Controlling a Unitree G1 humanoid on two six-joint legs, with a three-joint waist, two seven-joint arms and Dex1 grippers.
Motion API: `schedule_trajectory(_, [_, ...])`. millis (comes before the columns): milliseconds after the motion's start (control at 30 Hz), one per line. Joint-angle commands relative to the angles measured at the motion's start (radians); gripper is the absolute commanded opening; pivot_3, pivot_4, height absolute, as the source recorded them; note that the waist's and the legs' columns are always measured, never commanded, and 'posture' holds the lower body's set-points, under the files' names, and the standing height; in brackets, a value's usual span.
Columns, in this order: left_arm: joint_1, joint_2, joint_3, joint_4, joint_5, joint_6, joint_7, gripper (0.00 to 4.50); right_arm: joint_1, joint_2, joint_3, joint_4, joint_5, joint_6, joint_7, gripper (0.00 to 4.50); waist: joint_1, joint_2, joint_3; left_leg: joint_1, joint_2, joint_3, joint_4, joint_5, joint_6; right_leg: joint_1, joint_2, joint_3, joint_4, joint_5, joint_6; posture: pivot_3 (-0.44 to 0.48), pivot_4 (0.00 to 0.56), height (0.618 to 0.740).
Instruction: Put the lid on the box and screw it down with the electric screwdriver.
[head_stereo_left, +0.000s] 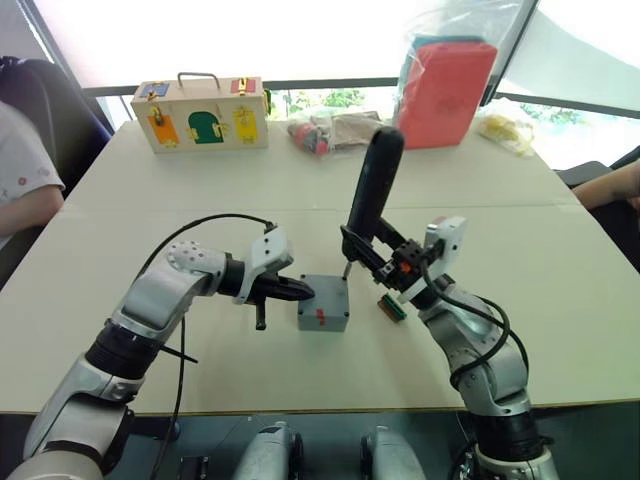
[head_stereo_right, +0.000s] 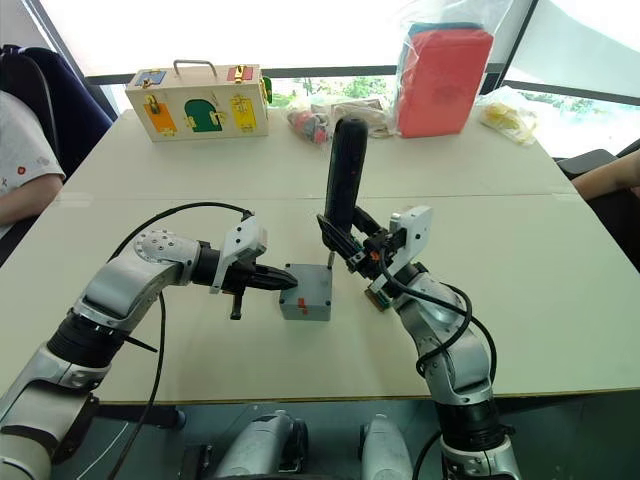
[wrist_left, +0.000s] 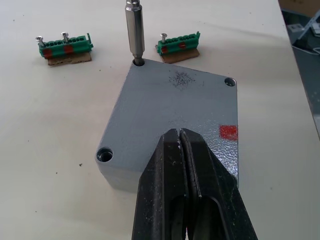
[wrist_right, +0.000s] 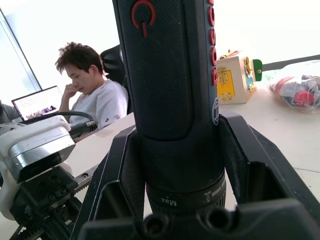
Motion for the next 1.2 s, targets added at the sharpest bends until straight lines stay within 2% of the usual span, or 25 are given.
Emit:
schedule_trajectory(33, [0.003, 0.001, -0.021, 0.0, 0.018, 0.003, -0.005, 0.0, 0.032, -0.011, 0.038, 0.093, -0.055, 0.046, -0.016, 1.69, 0.0, -0.001, -0.003, 0.0, 0.0, 0.0, 0.0, 0.0, 0.0, 0.0, 0.0, 0.0, 0.0, 0.0, 0.0, 0.0, 0.15, 0.74])
schedule_trajectory(800, [-0.002, -0.023, -0.02, 0.011, 0.033, 0.002, -0.007, 0.0, 0.059, -0.023, 0.046, 0.085, -0.064, 0.03, -0.016, 1.69, 0.006, -0.002, -0.012, 0.0, 0.0, -0.001, -0.003, -0.001, 0.0, 0.0, -0.006, 0.001, -0.002, -0.002, -0.004, 0.0, 0.15, 0.74])
schedule_trajectory(1200, [0.008, -0.038, -0.028, 0.02, 0.042, -0.008, 0.001, 0.0, 0.024, -0.048, 0.013, 0.014, -0.041, 0.059, -0.019, 1.69, 0.006, -0.002, -0.013, 0.002, 0.0, -0.001, -0.011, 0.0, -0.002, 0.0, -0.006, 0.001, -0.008, -0.002, -0.005, 0.0, 0.15, 0.74])
